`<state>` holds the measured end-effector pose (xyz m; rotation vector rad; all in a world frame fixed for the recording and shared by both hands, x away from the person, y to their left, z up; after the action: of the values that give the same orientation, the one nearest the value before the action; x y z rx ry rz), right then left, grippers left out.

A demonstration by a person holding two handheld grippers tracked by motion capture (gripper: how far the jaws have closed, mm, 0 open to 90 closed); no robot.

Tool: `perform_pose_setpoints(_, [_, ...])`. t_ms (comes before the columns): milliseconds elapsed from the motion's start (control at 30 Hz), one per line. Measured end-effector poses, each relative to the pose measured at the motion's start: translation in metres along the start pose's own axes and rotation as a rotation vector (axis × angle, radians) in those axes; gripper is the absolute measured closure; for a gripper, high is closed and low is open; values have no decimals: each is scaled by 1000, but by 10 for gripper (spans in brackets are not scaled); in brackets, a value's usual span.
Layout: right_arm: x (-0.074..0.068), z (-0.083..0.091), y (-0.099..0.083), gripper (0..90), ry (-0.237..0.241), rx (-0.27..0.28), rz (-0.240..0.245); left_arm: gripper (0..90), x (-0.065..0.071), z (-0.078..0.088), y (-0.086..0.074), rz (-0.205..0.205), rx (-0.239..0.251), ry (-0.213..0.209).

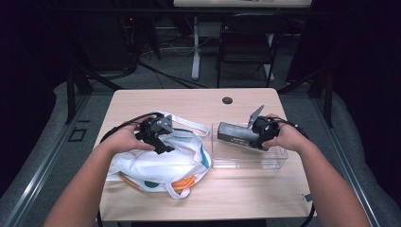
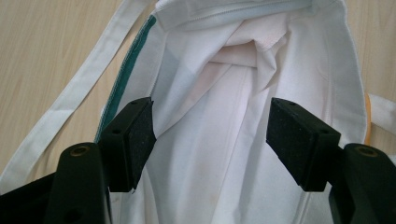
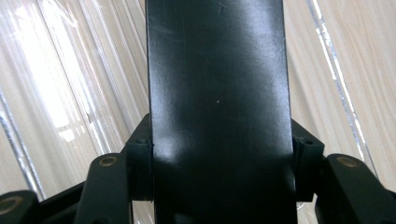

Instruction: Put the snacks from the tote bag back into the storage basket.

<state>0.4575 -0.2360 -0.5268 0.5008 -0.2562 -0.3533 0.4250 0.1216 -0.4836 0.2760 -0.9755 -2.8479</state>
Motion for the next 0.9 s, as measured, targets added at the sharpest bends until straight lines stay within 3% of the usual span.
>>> perform_pose_setpoints(900, [-4, -28, -4, 414, 15, -44, 6, 323, 1, -2, -2, 0, -8, -1])
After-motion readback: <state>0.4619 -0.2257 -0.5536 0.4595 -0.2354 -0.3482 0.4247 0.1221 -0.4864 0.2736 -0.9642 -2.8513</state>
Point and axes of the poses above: each handheld gripper's, and its own axes: z roughly backward along the jaws, y roughly out of its top, x roughly to its right, the point moved 4 cm from there along -z, roughly forward along the jaws, and after that the axes turned 12 degrees about x, right-handed, at the moved point
